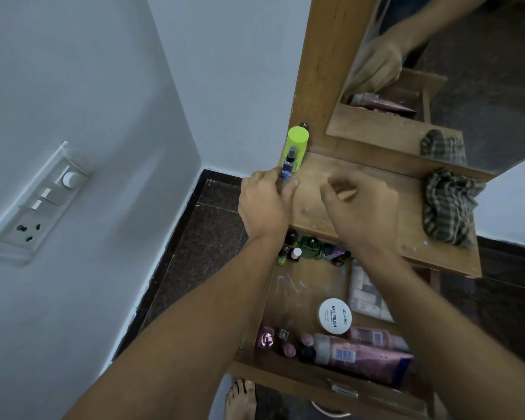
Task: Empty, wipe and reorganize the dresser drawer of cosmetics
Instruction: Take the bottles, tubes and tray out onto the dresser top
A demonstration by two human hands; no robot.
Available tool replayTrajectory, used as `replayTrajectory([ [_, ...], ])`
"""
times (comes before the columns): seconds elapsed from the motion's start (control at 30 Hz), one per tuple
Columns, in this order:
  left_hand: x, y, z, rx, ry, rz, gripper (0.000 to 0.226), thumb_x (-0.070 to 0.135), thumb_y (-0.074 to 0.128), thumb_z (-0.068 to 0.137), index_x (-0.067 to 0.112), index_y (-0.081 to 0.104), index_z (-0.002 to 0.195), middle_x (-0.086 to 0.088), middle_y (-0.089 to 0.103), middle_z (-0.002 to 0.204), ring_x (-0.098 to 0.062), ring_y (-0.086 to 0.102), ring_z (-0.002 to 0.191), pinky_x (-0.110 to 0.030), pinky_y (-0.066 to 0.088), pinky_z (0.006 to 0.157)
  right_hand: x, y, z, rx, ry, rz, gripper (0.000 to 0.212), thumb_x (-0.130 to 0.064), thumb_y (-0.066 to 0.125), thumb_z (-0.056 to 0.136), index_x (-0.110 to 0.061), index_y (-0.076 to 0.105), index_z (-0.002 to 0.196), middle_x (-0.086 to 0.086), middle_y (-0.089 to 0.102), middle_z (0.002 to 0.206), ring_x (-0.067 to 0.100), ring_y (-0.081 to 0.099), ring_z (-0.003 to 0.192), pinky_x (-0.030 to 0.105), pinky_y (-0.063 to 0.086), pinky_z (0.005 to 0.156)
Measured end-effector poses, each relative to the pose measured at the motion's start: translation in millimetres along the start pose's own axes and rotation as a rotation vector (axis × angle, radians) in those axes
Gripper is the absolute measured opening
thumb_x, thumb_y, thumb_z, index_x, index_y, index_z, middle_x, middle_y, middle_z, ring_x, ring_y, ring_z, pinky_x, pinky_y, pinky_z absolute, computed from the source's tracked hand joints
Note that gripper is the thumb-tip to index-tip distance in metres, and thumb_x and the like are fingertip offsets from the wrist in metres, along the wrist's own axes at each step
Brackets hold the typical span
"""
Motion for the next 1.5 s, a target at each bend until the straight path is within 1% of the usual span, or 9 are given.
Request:
replayTrajectory([
  [0.07, -3, -3, -6, -0.010, 0.001, -0.075, 0.045, 0.051, 0.067, 0.093, 0.024, 0.068, 0.129, 0.001, 0.068, 0.116, -0.021, 0.054, 0.111, -0.034, 0.047, 0.090, 17, 0, -33, -0.039, 0.023, 0.005, 0.006, -0.022, 0.073, 0.085, -0.020, 0.077, 0.089, -0.012, 0.070, 0.074, 0.002, 0.060, 0.060, 0.005, 0.040, 0.065],
  [0.17, -9, -8, -22, 0.041, -0.002, -0.156, 0.041, 0.043, 0.066, 0.095, 0.021, 0.068, 0.130, 0.000, 0.068, 0.117, -0.020, 0.058, 0.108, -0.033, 0.047, 0.091, 40, 14, -75, -0.192, 0.060, -0.096, 0.016, -0.023, 0.072, 0.087, -0.022, 0.078, 0.102, -0.006, 0.076, 0.085, 0.018, 0.071, 0.075, 0.031, 0.057, 0.072],
  [0.3, -19, -11, -40, 0.076, -0.029, -0.235, 0.037, 0.038, 0.064, 0.098, 0.017, 0.068, 0.129, 0.001, 0.067, 0.119, -0.017, 0.062, 0.108, -0.041, 0.051, 0.096, 51, 34, -88, -0.304, 0.008, -0.184, 0.035, -0.021, 0.067, 0.091, -0.019, 0.070, 0.126, 0.004, 0.072, 0.097, 0.028, 0.069, 0.089, 0.037, 0.055, 0.073],
  [0.5, -19, -10, -51, 0.080, -0.048, -0.249, 0.040, 0.040, 0.064, 0.097, 0.017, 0.067, 0.129, 0.001, 0.065, 0.124, -0.016, 0.062, 0.111, -0.039, 0.052, 0.096, 52, 46, -80, -0.251, -0.015, -0.302, 0.015, -0.029, 0.061, 0.095, -0.017, 0.070, 0.101, 0.006, 0.069, 0.093, 0.039, 0.067, 0.084, 0.041, 0.050, 0.065],
  [0.7, -15, -10, -51, 0.079, -0.058, -0.227, 0.045, 0.041, 0.065, 0.097, 0.015, 0.064, 0.134, -0.001, 0.064, 0.127, -0.017, 0.062, 0.113, -0.039, 0.052, 0.096, 54, 49, -86, -0.172, -0.029, -0.285, 0.013, -0.028, 0.068, 0.092, -0.016, 0.066, 0.098, 0.005, 0.068, 0.092, 0.037, 0.067, 0.076, 0.034, 0.039, 0.059],
  [0.93, -16, -11, -46, 0.064, -0.049, -0.203, 0.046, 0.043, 0.064, 0.097, 0.016, 0.064, 0.134, -0.001, 0.063, 0.126, -0.018, 0.062, 0.114, -0.042, 0.053, 0.096, 53, 53, -91, -0.122, 0.014, -0.261, 0.018, -0.030, 0.075, 0.085, -0.017, 0.068, 0.095, 0.002, 0.069, 0.095, 0.032, 0.068, 0.075, 0.029, 0.036, 0.060],
  [1.07, -17, -10, -44, 0.062, -0.043, -0.198, 0.045, 0.043, 0.063, 0.097, 0.017, 0.064, 0.133, 0.000, 0.063, 0.124, -0.018, 0.062, 0.113, -0.042, 0.053, 0.095, 55, 53, -86, -0.115, 0.036, -0.193, 0.015, -0.025, 0.078, 0.081, -0.018, 0.069, 0.090, -0.002, 0.071, 0.089, 0.028, 0.068, 0.072, 0.028, 0.041, 0.059],
  [1.27, -18, -11, -42, 0.059, -0.035, -0.223, 0.044, 0.043, 0.064, 0.097, 0.018, 0.065, 0.132, 0.002, 0.063, 0.123, -0.016, 0.062, 0.112, -0.042, 0.053, 0.095, 62, 52, -85, -0.141, -0.043, -0.166, 0.021, -0.022, 0.078, 0.082, -0.018, 0.075, 0.102, 0.000, 0.073, 0.093, 0.025, 0.071, 0.076, 0.033, 0.052, 0.064],
  [1.5, -20, -14, -43, 0.040, 0.013, -0.207, 0.040, 0.042, 0.061, 0.099, 0.018, 0.066, 0.130, 0.003, 0.063, 0.121, -0.015, 0.061, 0.111, -0.040, 0.054, 0.093, 49, 26, -80, -0.169, -0.030, -0.109, 0.019, -0.020, 0.080, 0.078, -0.018, 0.079, 0.097, -0.003, 0.075, 0.087, 0.016, 0.070, 0.074, 0.027, 0.056, 0.070],
])
Point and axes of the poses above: each hand's wrist, its own z-axis towards the middle knuckle, its own y-axis out of the palm, x = y × z, the point moved 2 cm from there along z, towards the middle knuckle
